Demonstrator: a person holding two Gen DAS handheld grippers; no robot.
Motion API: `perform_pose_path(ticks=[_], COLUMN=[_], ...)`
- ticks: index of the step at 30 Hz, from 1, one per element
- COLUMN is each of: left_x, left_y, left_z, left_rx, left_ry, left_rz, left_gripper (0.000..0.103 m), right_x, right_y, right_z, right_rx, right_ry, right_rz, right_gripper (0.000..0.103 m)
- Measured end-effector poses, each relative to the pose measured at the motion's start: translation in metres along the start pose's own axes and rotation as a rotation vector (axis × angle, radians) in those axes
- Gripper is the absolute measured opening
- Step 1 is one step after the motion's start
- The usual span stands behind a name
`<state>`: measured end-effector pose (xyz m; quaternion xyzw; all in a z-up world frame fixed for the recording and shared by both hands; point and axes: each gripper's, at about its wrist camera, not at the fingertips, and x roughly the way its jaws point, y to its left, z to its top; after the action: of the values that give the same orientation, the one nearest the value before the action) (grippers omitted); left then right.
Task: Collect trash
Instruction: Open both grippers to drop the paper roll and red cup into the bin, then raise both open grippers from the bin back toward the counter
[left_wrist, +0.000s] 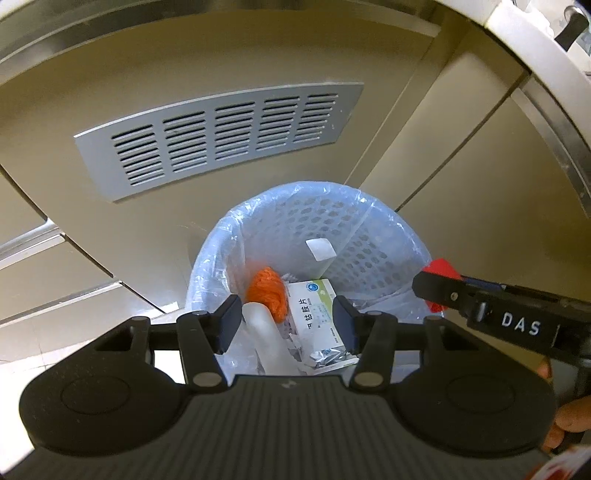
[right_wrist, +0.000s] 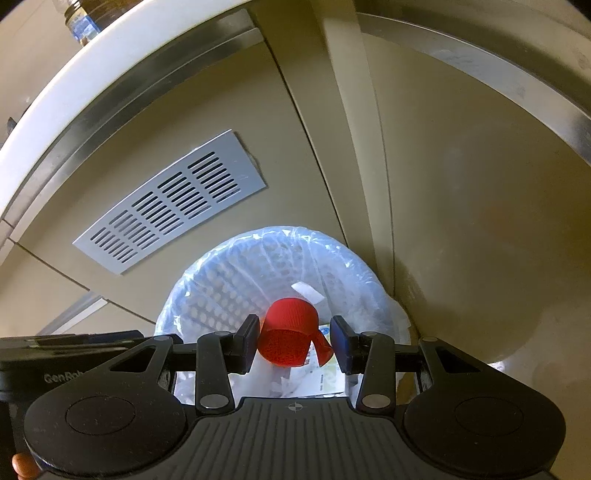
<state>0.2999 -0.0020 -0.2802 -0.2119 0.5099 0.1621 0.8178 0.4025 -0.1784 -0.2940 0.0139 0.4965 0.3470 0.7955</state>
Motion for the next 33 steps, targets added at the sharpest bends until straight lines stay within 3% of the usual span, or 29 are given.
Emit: perform_pose_path(ticks=[16,17,20,33], left_x=[-0.019,-0.020,-0.023,-0.040], left_y=[0.012,0.012,0.013,0.017], left_z=[0.003,0.002,0.001,-0.006], left_rx=[-0.018,-0.020,-0.019,-0.006], left_ry=[-0.021,-0.022,-0.024,-0.037], left_rz=[0.001,0.001,0.000,0.000], left_gripper=[0.050,0.050,0.050,0.050], right_x=[0.004,0.005,0.006,0.002], right_y=[0.021,0.020,0.019,0.020], right_z=[-0.003,-0.002,-0.002,-0.015], right_rx=[-0.004,0.009,0.040,0.021], right_ry=[-0.010,-0.010,-0.029,0.013], right_rz=[0.034,0.039,0.018,-0.039], right_gripper=[0.042,0.044,0.064,0.066])
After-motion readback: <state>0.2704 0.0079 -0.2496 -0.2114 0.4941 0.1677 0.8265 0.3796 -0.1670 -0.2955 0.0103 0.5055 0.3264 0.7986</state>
